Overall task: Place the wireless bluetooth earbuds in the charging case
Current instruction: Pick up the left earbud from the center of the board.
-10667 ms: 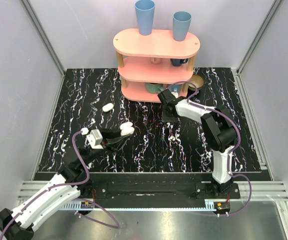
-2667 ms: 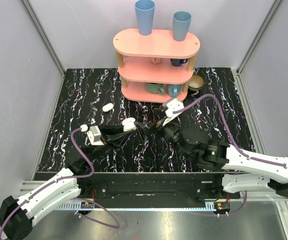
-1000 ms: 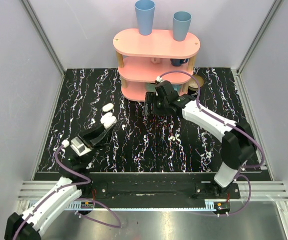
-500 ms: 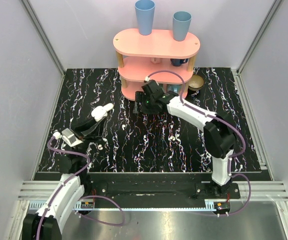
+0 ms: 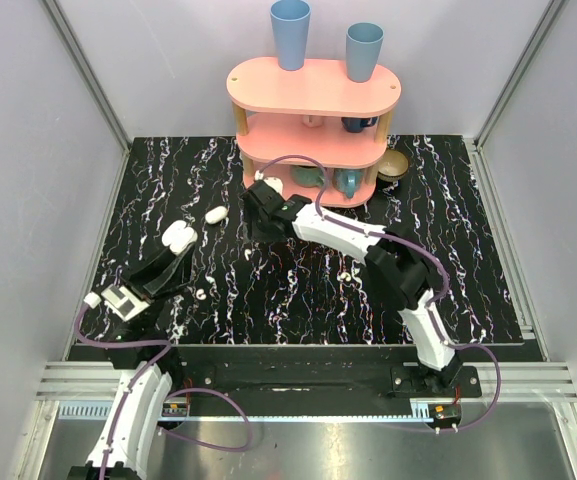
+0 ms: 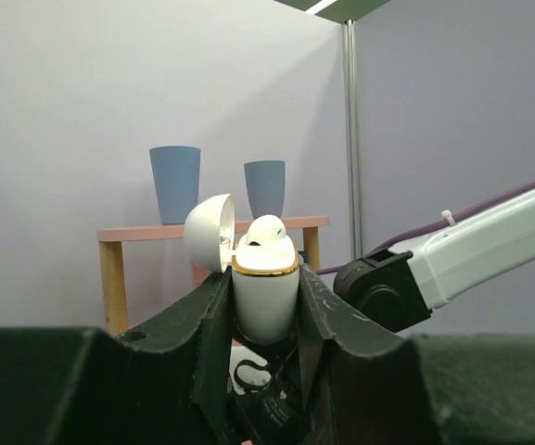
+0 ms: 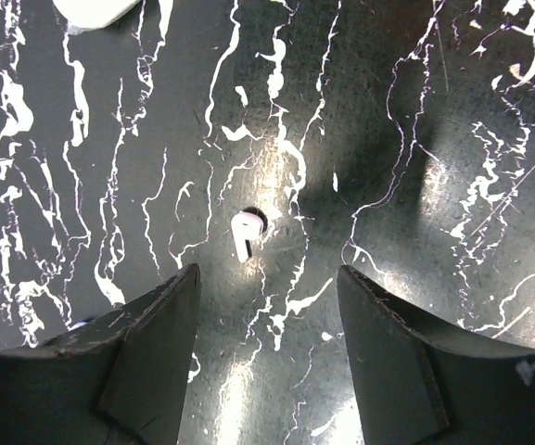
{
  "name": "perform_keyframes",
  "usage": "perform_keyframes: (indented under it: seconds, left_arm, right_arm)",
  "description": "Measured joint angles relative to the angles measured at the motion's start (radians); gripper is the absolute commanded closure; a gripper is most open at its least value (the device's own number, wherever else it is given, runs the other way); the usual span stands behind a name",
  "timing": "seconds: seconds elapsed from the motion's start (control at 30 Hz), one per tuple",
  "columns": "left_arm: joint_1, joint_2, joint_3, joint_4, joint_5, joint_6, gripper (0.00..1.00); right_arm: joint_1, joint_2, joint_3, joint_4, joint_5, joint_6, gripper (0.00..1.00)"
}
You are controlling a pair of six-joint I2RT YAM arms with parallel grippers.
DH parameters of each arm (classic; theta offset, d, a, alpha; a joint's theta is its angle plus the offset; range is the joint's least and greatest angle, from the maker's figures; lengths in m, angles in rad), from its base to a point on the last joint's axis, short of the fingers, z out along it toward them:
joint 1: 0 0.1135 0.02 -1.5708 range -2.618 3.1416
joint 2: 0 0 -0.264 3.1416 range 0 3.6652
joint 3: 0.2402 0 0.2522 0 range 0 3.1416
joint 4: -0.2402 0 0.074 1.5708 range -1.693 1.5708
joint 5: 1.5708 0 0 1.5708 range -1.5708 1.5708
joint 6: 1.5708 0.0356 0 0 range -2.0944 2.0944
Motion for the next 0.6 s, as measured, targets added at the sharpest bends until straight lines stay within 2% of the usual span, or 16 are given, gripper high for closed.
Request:
perform_keyframes:
  seconds: [0.6]
  left_arm:
    - [0.002,-0.05,0.0,-0.087,0.002,0.013,1.0]
  right_arm:
    - [0.043,0.195,0.218,-0.082,0.092,0.059,0.39]
